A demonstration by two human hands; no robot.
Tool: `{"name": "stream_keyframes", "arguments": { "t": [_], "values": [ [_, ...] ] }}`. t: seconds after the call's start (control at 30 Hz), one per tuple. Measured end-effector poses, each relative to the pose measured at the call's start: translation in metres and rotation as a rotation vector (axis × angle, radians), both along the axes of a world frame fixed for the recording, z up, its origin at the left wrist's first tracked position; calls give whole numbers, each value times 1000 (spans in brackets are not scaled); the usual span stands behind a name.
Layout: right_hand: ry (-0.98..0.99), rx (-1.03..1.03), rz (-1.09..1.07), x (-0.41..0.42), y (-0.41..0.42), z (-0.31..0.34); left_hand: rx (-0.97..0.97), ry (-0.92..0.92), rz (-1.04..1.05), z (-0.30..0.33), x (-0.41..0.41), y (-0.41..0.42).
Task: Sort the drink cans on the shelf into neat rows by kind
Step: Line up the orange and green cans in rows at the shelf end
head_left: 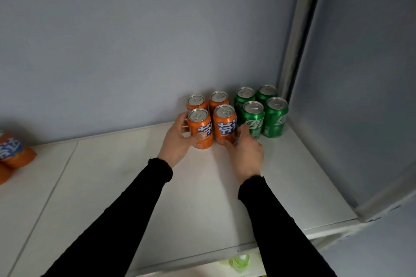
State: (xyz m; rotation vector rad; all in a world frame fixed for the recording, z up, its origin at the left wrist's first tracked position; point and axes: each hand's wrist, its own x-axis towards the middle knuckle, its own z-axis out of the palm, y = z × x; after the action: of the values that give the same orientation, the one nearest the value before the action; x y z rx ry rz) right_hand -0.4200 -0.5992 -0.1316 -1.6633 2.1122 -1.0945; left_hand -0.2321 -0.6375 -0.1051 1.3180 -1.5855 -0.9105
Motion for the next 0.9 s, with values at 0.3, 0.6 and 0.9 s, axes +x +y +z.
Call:
{"name": "stream_keyframes", "arguments": {
  "t": [0.3, 0.6, 0.9],
  "values": [
    [46, -32, 56, -2, 22, -1, 52, -54, 59, -5, 22, 28],
    [63, -109, 355, 101, 53, 10, -34, -398, 227, -8, 148, 111],
    [63, -113, 598, 286, 93, 10, -42, -460, 432, -3, 326, 196]
  ]
}}
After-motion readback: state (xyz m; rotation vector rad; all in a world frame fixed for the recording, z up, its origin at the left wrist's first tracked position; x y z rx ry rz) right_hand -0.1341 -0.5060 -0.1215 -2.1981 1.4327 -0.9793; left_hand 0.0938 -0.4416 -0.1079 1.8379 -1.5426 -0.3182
